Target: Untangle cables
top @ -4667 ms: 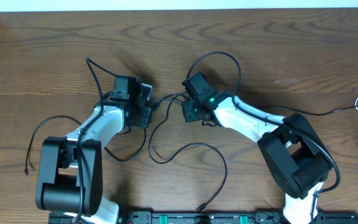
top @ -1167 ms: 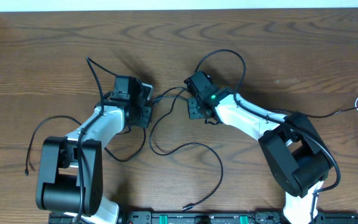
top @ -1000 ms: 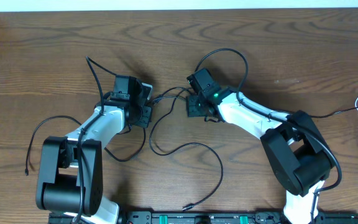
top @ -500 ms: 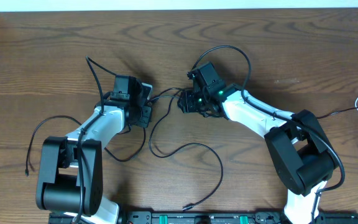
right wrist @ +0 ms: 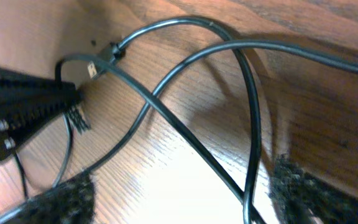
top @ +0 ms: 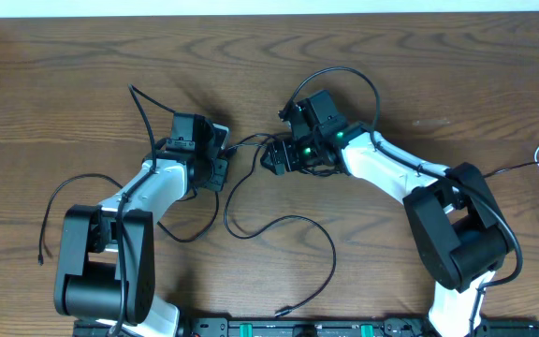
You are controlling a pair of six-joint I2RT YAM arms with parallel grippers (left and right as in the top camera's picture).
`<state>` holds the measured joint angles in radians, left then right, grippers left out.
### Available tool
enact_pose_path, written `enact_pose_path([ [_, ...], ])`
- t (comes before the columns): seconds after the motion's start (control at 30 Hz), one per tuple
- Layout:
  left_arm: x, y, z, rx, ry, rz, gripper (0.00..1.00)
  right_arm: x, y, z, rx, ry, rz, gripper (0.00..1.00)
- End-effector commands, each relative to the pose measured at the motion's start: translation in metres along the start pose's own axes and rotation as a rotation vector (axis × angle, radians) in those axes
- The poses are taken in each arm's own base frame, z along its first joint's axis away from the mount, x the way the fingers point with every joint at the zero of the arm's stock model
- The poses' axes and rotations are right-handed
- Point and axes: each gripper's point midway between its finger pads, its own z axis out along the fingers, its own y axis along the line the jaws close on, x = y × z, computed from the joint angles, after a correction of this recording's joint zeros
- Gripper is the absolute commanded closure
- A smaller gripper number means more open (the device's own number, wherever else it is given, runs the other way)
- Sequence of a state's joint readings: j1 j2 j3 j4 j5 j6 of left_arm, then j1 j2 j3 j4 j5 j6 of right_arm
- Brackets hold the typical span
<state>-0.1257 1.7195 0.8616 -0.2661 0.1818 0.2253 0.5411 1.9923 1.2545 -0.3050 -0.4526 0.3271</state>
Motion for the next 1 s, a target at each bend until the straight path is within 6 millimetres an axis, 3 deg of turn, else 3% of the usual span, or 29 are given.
enact_pose_path([
  [0.0,0.007,0.001,0.004,-0.003,0.023,0.003,0.92,-0.004,0.001,-0.013,-0.026,-0.01,0.0,0.05],
  [0.07,0.007,0.001,0.004,-0.003,0.022,0.003,0.92,-0.006,-0.002,-0.014,-0.022,-0.015,0.033,0.01],
  [0.43,0.007,0.001,0.004,-0.004,0.02,0.004,0.92,-0.024,-0.005,-0.017,-0.03,-0.085,0.218,0.01],
  [0.57,0.007,0.001,0.004,-0.004,0.019,0.004,0.92,-0.032,-0.023,-0.017,0.085,-0.153,0.339,0.01],
  [0.77,0.007,0.001,0.004,-0.004,0.019,0.003,0.92,-0.031,-0.043,-0.015,0.237,-0.201,0.337,0.01],
  [0.97,0.007,0.001,0.004,-0.004,0.019,0.003,0.92,-0.024,-0.041,-0.008,0.265,-0.189,0.302,0.01],
])
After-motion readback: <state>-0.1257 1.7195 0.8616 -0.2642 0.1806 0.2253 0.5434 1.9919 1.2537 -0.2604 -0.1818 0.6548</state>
